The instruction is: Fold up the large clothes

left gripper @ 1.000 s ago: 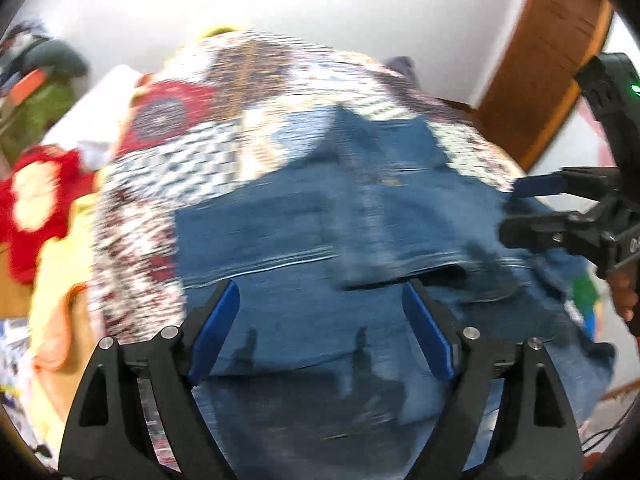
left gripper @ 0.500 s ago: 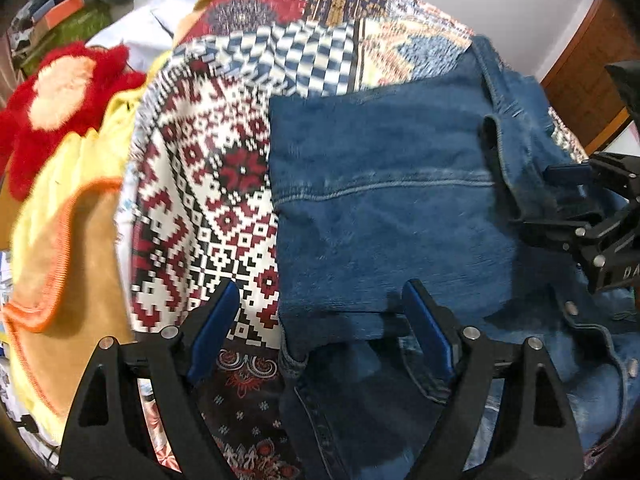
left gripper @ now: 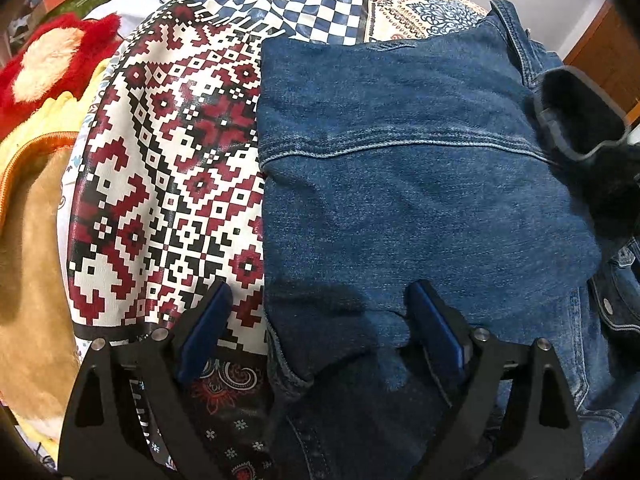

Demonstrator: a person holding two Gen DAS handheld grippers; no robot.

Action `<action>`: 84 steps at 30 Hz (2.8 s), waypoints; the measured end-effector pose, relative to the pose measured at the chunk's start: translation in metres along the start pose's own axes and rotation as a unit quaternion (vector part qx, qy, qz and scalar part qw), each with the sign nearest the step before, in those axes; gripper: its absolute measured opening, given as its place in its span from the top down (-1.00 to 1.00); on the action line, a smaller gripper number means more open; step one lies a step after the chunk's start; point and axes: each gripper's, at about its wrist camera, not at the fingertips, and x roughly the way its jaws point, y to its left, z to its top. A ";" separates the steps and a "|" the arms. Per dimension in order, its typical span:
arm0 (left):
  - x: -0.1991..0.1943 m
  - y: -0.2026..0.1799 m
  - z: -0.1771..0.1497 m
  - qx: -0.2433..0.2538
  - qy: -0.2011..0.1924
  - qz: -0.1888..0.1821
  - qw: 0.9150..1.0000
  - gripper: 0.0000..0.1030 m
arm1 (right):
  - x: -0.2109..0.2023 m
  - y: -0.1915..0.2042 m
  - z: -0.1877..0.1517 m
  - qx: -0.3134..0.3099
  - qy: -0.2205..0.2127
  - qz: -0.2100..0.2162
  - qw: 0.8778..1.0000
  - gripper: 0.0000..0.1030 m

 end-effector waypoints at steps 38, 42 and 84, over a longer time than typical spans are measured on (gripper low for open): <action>-0.092 -0.107 0.063 0.120 -0.095 -0.007 0.988 -0.77 | -0.058 -0.088 -0.050 0.056 -0.006 -0.016 0.998 0.74; -0.074 -0.138 0.064 0.155 -0.077 -0.015 0.985 -0.77 | -0.017 -0.059 -0.043 0.019 0.036 0.006 0.999 0.74; -0.140 -0.215 0.063 0.158 -0.134 -0.007 0.978 -0.94 | -0.172 -0.208 -0.178 0.203 -0.087 -0.084 0.972 -0.33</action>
